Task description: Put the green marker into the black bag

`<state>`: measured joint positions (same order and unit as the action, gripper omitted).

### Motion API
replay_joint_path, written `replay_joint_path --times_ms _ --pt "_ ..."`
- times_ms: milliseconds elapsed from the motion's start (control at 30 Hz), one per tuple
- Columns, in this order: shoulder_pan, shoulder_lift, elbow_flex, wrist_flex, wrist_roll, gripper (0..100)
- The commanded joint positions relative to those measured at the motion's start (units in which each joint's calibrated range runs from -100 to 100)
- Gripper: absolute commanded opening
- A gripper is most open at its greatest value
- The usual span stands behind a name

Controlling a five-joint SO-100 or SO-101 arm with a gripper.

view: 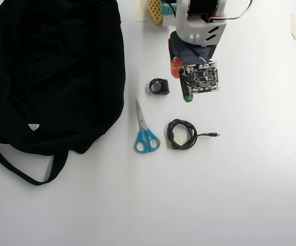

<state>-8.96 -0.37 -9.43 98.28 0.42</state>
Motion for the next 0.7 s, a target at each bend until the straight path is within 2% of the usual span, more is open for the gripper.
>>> replay_joint_path --times_ms 0,333,667 --pt "2.46 -2.95 -2.34 0.68 -1.25 2" --pt "8.89 -5.19 -2.34 -0.18 -1.25 2" --pt "20.26 -5.1 -1.53 -0.09 -1.1 2"
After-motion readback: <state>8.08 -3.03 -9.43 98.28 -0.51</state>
